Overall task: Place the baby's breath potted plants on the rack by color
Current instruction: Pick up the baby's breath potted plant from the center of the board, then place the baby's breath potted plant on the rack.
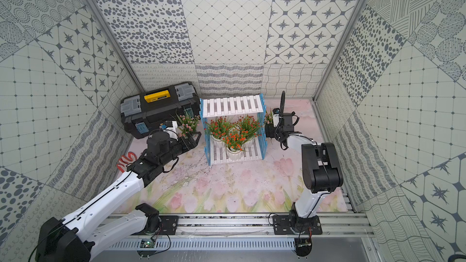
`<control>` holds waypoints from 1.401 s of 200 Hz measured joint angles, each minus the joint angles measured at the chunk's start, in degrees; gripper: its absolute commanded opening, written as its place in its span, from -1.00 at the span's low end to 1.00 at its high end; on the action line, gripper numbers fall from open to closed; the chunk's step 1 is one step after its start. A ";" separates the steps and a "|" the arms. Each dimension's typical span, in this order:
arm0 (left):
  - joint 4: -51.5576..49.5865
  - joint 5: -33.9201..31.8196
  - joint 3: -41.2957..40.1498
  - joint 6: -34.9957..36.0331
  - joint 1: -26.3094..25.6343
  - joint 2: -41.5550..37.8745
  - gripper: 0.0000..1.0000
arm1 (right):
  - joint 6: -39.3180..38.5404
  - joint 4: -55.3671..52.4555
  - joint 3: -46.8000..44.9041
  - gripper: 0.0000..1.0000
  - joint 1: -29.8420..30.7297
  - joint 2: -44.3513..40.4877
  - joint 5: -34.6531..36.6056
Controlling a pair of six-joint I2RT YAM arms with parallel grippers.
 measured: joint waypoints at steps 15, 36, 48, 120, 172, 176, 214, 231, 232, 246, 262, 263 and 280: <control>0.39 0.00 -0.02 -0.02 0.00 0.00 0.91 | 0.42 -0.02 -1.03 0.47 0.00 -0.98 0.48; 0.90 0.00 -0.22 -0.09 0.00 0.00 0.91 | 0.98 -0.46 -2.32 0.46 0.00 -2.38 1.33; 0.92 0.00 -0.35 -0.17 0.00 0.00 0.91 | 1.29 -0.94 -3.10 0.47 0.00 -3.45 1.75; 0.98 0.00 -0.94 -0.22 0.00 0.00 0.91 | 4.81 -3.72 -4.17 0.46 0.00 -10.23 3.41; 1.29 0.17 -1.27 -0.28 0.00 0.63 0.91 | 5.53 -9.22 -2.56 0.45 0.00 -16.52 5.09; 1.38 0.20 -1.27 -0.39 0.00 0.72 0.91 | 5.55 -9.90 -2.14 0.45 0.00 -16.94 5.16; 2.27 0.26 -1.29 -0.63 0.00 1.20 0.91 | 6.14 -15.56 2.95 0.44 0.00 -19.93 5.81; 2.45 0.42 -1.29 -0.66 -0.02 1.27 0.91 | 6.34 -18.14 5.07 0.44 0.00 -21.64 5.81; 2.45 0.42 -1.29 -0.66 -0.02 1.27 0.91 | 6.36 -18.32 5.25 0.44 0.00 -21.73 5.81; 2.71 0.46 -1.29 -0.66 -0.04 1.46 0.91 | 6.38 -20.55 7.19 0.44 0.00 -22.99 5.81; 2.95 0.61 -1.42 -0.70 -0.04 1.66 0.91 | 6.40 -22.86 9.44 0.43 0.00 -24.13 5.81; 2.99 0.61 -1.42 -0.70 -0.04 1.68 0.91 | 6.40 -22.91 9.51 0.43 0.00 -24.20 5.81; 3.41 0.66 -1.64 -0.90 -0.04 1.92 0.91 | 6.62 -24.46 10.95 0.42 0.00 -25.88 5.77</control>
